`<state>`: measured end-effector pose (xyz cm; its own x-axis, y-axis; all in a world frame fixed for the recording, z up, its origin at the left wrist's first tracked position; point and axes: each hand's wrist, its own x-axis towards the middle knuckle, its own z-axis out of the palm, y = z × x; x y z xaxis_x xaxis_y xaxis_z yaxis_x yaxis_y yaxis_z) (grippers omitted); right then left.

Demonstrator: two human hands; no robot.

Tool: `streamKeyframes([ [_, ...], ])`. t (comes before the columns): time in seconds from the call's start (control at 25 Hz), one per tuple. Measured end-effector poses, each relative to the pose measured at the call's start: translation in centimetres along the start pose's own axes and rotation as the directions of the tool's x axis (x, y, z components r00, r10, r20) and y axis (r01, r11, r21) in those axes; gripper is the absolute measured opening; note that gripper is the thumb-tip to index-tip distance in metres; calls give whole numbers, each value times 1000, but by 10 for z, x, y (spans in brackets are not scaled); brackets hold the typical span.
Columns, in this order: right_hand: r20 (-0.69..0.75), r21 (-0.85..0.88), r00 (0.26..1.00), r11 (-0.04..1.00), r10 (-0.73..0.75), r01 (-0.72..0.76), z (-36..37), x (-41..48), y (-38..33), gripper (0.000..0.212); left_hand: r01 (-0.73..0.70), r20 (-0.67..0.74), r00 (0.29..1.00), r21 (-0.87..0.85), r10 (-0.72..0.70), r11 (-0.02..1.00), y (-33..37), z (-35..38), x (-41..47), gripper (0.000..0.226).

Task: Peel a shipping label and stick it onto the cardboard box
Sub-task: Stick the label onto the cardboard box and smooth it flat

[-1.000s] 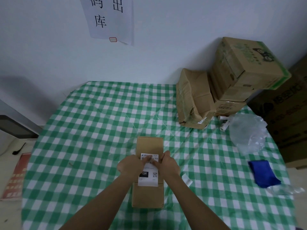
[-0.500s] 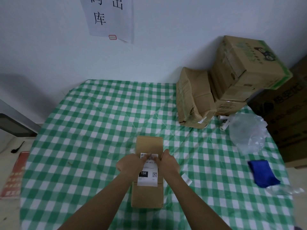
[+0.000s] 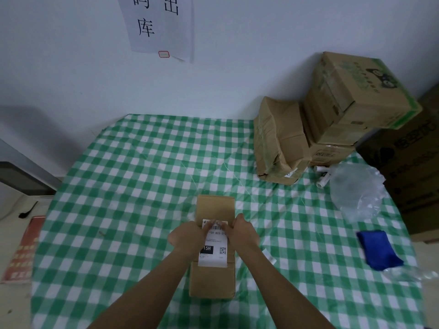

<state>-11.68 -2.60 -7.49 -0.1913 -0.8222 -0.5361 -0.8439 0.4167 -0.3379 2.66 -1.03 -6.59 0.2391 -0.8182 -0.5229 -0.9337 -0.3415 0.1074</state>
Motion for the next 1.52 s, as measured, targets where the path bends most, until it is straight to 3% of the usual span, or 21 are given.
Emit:
streamKeyframes([
  [0.32, -14, 38, 999, 999, -32, 32, 1, 4, 0, 49, -7, -6, 1000, -129, 7, 992, -5, 5, 4, 74],
  [0.88, -38, 14, 995, 995, -93, 94, 1, 2, 3, 43, -30, -13, 1000, -166, 28, 986, -11, 6, 1, 75],
  [1.12, 31, 33, 994, 994, -101, 100, 3, -12, 6, 63, -87, -46, 995, -69, 84, 994, -9, 4, -11, 71],
  [1.52, 20, 73, 991, 989, -133, 131, 9, -19, 11, 69, -182, -153, 970, 49, 187, 982, -13, 14, -21, 69],
])
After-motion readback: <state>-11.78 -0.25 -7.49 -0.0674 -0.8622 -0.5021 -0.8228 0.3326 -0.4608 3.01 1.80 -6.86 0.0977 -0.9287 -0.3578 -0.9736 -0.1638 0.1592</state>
